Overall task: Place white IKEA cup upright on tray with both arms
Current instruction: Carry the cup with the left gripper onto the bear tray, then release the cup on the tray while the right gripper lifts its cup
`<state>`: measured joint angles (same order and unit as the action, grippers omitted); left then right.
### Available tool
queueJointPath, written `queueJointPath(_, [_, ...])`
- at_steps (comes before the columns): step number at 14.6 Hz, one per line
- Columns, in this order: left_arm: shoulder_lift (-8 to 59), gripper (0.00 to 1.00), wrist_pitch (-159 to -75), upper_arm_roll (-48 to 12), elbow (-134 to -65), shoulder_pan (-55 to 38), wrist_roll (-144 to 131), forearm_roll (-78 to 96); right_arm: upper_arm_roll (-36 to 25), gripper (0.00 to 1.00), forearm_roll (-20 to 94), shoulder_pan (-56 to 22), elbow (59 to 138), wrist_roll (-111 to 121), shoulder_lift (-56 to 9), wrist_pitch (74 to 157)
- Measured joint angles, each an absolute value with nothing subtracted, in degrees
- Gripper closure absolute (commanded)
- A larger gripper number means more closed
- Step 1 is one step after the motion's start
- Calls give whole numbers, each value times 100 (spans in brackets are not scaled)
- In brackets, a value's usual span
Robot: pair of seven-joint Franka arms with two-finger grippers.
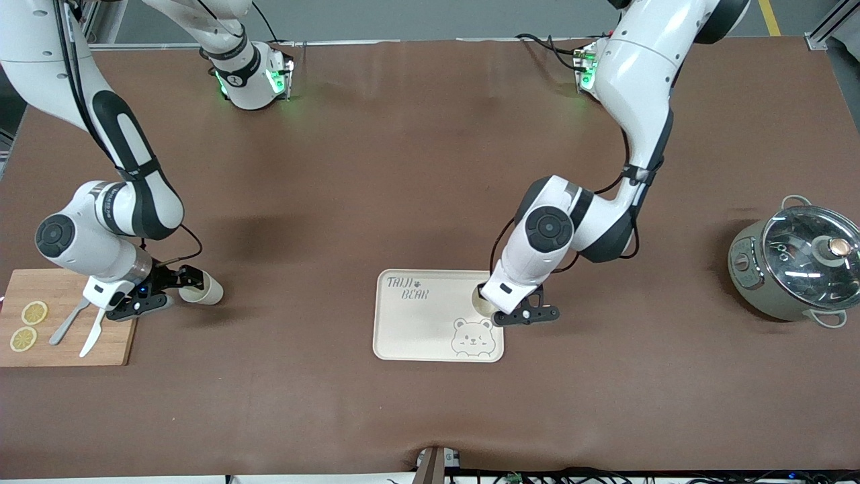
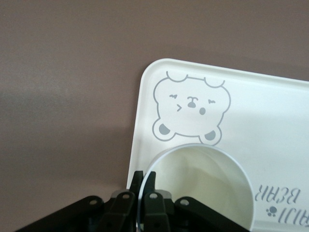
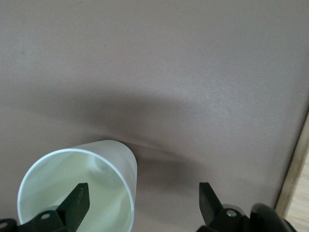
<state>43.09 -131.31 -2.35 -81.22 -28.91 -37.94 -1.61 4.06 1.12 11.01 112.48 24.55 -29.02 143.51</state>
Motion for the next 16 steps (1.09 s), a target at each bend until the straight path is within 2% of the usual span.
queueJointPath(2, [4489,100,-13323,-62,-8022,-3098,-3963,-161,414,27,107,1088,11249,2470,-2902,14351])
queueJointPath(7, [4681,100,-13673,-18,-7951,-3235,-4194,-162,417,62,104,1086,11251,2488,-2902,14350])
queueJointPath(12, [4803,100,-13984,-11,-7950,-3318,-4464,-336,417,89,103,1085,11253,2519,-2902,14350])
queueJointPath(15, [4859,100,-14111,0,-7950,-3319,-4465,-339,419,100,106,1085,11252,2527,-2900,14350])
queueJointPath(16, [4878,100,-14156,4,-7950,-3319,-4465,-339,436,100,108,1084,11252,2528,-2877,14330])
